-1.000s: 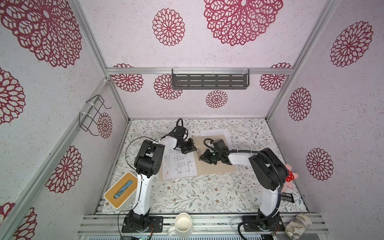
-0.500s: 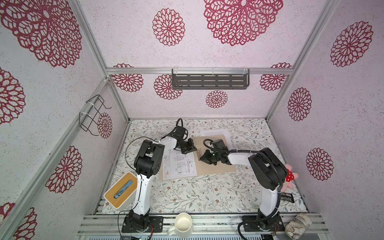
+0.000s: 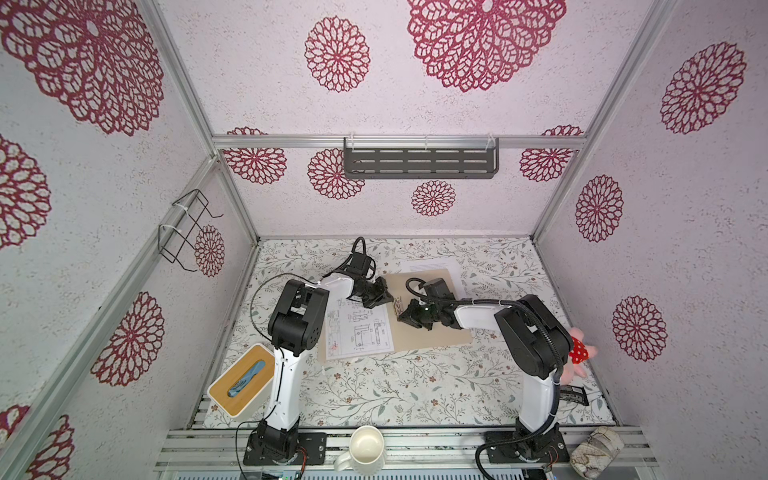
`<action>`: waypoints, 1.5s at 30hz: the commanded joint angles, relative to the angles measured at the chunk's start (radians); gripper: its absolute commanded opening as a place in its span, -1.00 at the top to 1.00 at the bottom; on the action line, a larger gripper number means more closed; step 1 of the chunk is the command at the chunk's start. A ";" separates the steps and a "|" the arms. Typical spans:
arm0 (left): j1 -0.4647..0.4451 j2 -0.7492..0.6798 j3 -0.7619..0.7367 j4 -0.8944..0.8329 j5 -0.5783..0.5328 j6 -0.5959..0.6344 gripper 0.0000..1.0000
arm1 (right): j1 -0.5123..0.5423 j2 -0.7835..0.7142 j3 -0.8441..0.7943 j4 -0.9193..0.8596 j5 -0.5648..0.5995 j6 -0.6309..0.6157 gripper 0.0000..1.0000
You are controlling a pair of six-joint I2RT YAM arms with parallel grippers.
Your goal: Put the files into the folder
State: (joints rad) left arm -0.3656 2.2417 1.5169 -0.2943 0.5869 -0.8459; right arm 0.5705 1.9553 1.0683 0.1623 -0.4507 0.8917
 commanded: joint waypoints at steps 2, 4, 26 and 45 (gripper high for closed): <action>0.014 -0.004 -0.018 -0.026 -0.024 -0.006 0.89 | 0.006 0.014 -0.004 -0.012 0.000 -0.010 0.86; 0.013 -0.003 -0.017 -0.022 -0.023 -0.009 0.89 | 0.008 0.021 -0.008 -0.022 0.000 -0.016 0.89; 0.008 0.038 0.045 -0.117 -0.068 0.025 0.89 | 0.017 0.060 0.027 -0.373 0.203 -0.139 1.00; -0.001 0.056 0.051 -0.119 -0.059 0.025 0.90 | 0.014 0.096 0.038 -0.450 0.297 -0.153 1.00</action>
State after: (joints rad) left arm -0.3660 2.2604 1.5646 -0.3729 0.5640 -0.8371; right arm 0.6003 1.9690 1.1557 -0.0383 -0.3321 0.7582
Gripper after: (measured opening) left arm 0.057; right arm 0.051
